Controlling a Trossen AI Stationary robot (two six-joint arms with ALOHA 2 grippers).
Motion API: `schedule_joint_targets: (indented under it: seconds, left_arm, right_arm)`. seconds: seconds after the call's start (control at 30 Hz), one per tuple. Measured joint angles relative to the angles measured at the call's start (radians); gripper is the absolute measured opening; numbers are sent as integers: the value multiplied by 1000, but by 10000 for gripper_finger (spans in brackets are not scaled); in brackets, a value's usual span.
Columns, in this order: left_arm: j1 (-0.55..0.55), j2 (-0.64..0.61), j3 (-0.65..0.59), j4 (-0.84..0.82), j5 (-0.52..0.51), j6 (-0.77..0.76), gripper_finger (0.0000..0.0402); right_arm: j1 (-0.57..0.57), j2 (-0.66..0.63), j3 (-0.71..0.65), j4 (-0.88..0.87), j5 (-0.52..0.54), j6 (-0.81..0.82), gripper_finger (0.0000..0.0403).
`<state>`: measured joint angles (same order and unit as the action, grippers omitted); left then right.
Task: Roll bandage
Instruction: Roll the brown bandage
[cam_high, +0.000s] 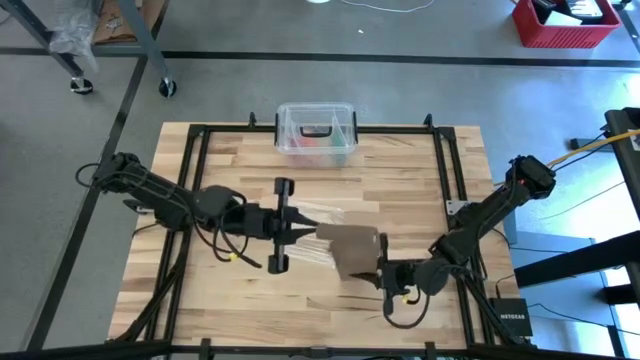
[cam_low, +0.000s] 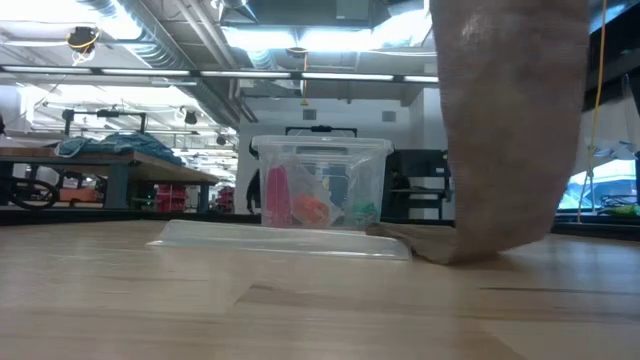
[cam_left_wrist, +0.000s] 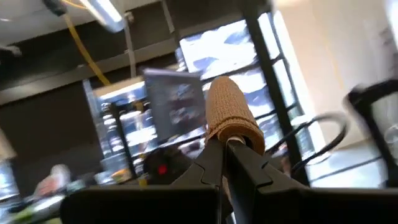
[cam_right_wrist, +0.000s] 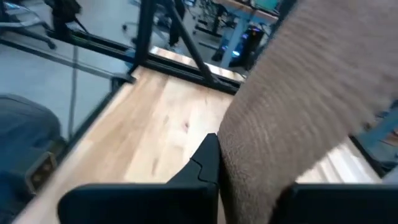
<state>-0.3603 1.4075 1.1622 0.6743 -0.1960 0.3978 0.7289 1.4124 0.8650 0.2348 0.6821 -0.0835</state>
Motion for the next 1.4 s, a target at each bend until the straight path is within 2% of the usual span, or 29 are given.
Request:
schedule_joint_targets:
  seconds: [0.2, 0.27, 0.37, 0.57, 0.7, 0.8, 0.97, 1.1, 1.23, 1.4]
  left_arm:
    - [1, 0, 0, 103, 17, 28, 0]
    - [1, 0, 0, 133, -19, 63, 0]
    - [0, 0, 0, 141, -139, 150, 0]
    - [-25, 0, 0, 140, -461, 411, 0]
    - [-44, -1, -14, 145, -582, 599, 0]
    - [-24, -1, -51, 154, -642, 658, 0]
    - [-4, 0, -118, 156, -736, 689, 0]
    - [7, 0, -168, 153, -798, 705, 0]
    - [-6, 6, -223, 149, -804, 683, 0]
    - [-20, 42, -262, 148, -801, 625, 0]
  right_arm:
    - [-4, 10, 0, 15, 15, 31, 7]
    - [-2, 14, -1, 20, 15, 40, 7]
    - [-2, 13, 0, 85, -12, 51, 7]
    - [-2, 13, 1, 139, -19, 14, 7]
    - [-2, 13, 5, 130, -19, 0, 7]
    - [1, 13, 31, 104, -19, -14, 7]
    - [43, 13, 96, 60, 9, -108, 7]
    - [86, 13, 179, -51, 49, -135, 7]
    - [116, 13, 240, -128, 80, -157, 7]
    - [114, 13, 267, -94, 78, -236, 7]
